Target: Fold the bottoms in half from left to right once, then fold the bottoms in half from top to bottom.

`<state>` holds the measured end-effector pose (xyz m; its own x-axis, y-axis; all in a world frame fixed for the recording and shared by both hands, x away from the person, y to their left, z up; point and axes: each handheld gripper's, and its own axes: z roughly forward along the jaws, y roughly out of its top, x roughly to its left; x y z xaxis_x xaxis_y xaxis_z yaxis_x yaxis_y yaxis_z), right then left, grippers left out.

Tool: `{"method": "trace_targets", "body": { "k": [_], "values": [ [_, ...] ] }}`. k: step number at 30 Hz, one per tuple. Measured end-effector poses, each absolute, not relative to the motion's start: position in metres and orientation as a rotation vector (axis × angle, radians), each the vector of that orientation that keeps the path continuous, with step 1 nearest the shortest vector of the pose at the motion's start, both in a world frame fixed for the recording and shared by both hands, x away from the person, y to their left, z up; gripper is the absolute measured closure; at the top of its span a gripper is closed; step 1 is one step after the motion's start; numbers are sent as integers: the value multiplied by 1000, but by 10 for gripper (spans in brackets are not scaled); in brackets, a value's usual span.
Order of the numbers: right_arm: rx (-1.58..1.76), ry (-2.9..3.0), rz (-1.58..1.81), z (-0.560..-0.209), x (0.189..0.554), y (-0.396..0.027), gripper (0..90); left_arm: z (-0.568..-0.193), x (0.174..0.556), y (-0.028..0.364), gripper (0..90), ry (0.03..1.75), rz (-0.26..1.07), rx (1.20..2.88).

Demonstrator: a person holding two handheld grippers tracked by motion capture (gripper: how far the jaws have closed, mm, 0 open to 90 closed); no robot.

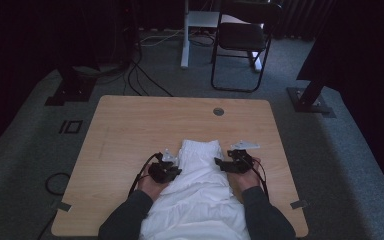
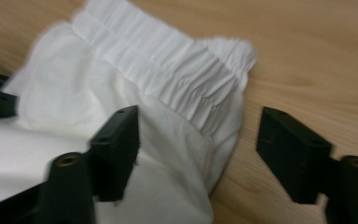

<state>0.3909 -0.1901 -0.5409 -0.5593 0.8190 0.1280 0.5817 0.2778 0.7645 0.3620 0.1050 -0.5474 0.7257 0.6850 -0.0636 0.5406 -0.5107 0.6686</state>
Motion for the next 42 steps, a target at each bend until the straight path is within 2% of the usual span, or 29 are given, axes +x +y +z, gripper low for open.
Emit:
{"method": "trace_targets", "body": {
  "k": [4,5,7,8,10,11,14,17,20,25,26,38,41,42],
  "values": [
    [1269,2312,1057,-552,410,-178,342,-547,362,104,807,915,280,2244],
    [1268,2313,1049,-552,412,-176,376,-547,362,104,806,913,280,2247],
    [1237,2365,1045,-553,417,-172,500,-546,362,104,794,900,272,2262],
    [1215,2364,1020,-553,418,-169,523,-546,362,104,767,895,259,2264],
    [1217,2362,990,-551,419,-167,585,-541,365,103,626,918,290,2295],
    [1218,2366,985,-551,420,-166,609,-537,369,104,562,936,310,2273],
    [1222,2367,984,-550,418,-165,662,-522,380,110,460,968,318,2154],
    [1222,2369,983,-550,419,-165,667,-517,394,104,369,936,314,2100],
    [1226,2372,988,-550,419,-165,669,-529,407,94,300,966,270,2102],
    [1224,2370,1005,-551,419,-167,670,-540,409,86,270,976,259,2138],
    [1226,2371,1011,-551,419,-167,670,-549,409,80,261,969,320,2218],
    [1240,2360,1019,-552,418,-167,660,-551,411,77,277,953,403,2235],
    [1250,2384,994,-549,419,-165,518,-551,411,77,282,955,411,2233],
    [1242,2399,982,-549,419,-164,444,-551,411,76,282,954,413,2235]
  ]
}}
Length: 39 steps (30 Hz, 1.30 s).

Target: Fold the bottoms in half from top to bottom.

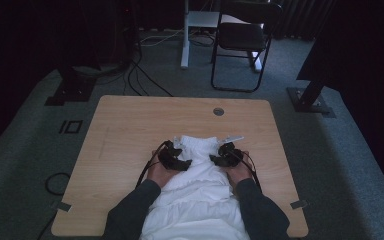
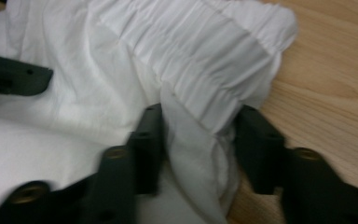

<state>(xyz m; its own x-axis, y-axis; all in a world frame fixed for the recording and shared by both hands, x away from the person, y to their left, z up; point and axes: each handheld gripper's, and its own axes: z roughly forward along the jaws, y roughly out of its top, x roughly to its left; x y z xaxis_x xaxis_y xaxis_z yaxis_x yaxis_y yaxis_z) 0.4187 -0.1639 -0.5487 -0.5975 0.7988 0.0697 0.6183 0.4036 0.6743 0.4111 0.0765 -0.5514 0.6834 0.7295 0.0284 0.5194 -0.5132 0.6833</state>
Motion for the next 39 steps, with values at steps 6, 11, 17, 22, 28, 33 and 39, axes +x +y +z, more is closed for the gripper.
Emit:
{"method": "trace_targets", "body": {
  "k": [6,11,17,22,28,33,39],
  "values": [
    [1278,2352,947,-551,421,-166,228,-552,411,76,282,956,420,2232],
    [1254,2365,961,-551,423,-166,434,-550,413,75,288,1011,441,2232],
    [1249,2370,996,-550,422,-162,649,-544,415,76,463,1048,416,2251],
    [1318,2393,1096,-552,424,-164,817,-542,416,79,778,1013,333,2258],
    [1313,2385,1104,-542,432,-167,831,-530,427,85,819,968,253,2219],
    [1220,2344,1036,-512,444,-163,831,-496,445,83,819,937,342,2196],
    [1180,2209,1122,-450,470,-164,830,-433,470,82,819,890,497,2147]
  ]
}}
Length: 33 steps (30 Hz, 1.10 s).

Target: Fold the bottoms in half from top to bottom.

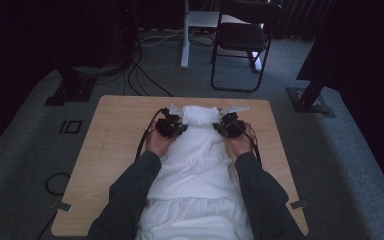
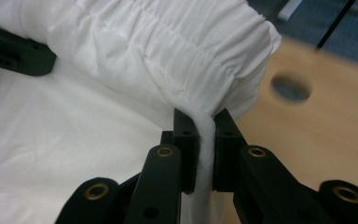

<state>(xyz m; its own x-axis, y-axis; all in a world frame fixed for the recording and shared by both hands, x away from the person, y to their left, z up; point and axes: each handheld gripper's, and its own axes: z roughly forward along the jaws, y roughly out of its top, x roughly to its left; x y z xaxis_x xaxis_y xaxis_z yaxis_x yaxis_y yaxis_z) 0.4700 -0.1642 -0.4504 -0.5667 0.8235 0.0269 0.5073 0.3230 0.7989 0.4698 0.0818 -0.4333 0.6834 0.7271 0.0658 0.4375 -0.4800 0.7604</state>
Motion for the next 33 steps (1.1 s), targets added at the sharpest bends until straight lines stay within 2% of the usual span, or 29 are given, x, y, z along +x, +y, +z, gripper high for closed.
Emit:
{"method": "trace_targets", "body": {
  "k": [4,7,8,9,10,11,13,21,27,33],
  "values": [
    [1177,2104,1197,-415,478,-166,831,-387,481,77,819,863,612,2109],
    [1138,2003,1266,-380,478,-169,830,-348,482,79,818,832,687,2017],
    [1098,1952,1310,-365,475,-170,830,-340,481,80,818,827,691,1988],
    [1098,1952,1310,-365,475,-170,830,-340,481,80,818,827,691,1988],
    [1075,1923,1327,-357,473,-171,830,-323,477,82,818,808,705,1942],
    [1037,1910,1332,-336,469,-171,829,-320,475,83,817,798,704,1943],
    [1011,1932,1319,-331,464,-171,828,-322,468,86,816,781,696,1951],
    [974,2061,1332,-352,426,-176,827,-350,426,99,813,717,600,1977],
    [912,2139,1350,-384,376,-180,826,-378,372,107,810,670,518,1999],
    [893,2229,1337,-428,320,-186,824,-422,316,108,803,657,406,2049]
  ]
}}
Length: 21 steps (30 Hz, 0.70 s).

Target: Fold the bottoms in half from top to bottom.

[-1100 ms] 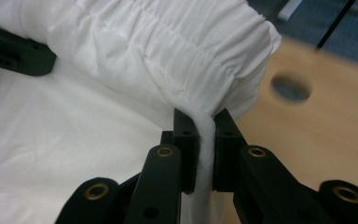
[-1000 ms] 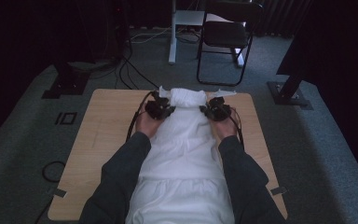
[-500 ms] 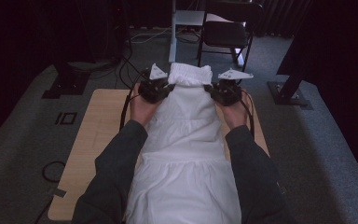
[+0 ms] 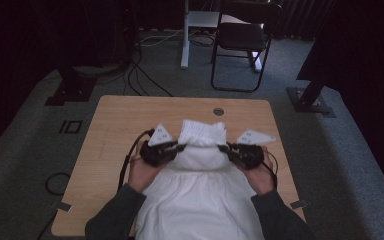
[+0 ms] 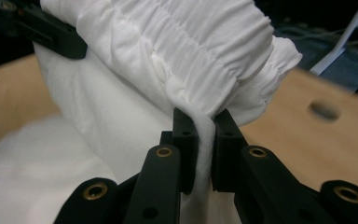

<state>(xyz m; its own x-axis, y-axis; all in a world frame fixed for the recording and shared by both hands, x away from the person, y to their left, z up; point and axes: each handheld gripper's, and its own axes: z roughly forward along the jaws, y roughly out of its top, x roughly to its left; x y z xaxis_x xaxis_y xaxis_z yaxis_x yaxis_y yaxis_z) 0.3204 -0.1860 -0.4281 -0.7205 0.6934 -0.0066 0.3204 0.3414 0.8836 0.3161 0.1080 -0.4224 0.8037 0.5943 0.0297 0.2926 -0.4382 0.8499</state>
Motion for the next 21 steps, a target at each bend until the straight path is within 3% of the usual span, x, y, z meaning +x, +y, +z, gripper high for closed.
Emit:
{"method": "trace_targets", "body": {
  "k": [5,10,13,16,21],
  "values": [
    [924,2343,1301,-473,285,-189,823,-486,275,103,801,686,237,2175],
    [947,2516,1141,-523,270,-178,823,-542,263,99,800,741,173,2331],
    [978,2555,1073,-545,273,-171,825,-546,270,103,804,740,157,2312],
    [1002,2555,1078,-548,283,-167,825,-544,280,98,805,710,275,2358],
    [1009,2521,1013,-548,326,-161,826,-540,308,86,805,802,322,2362]
  ]
}}
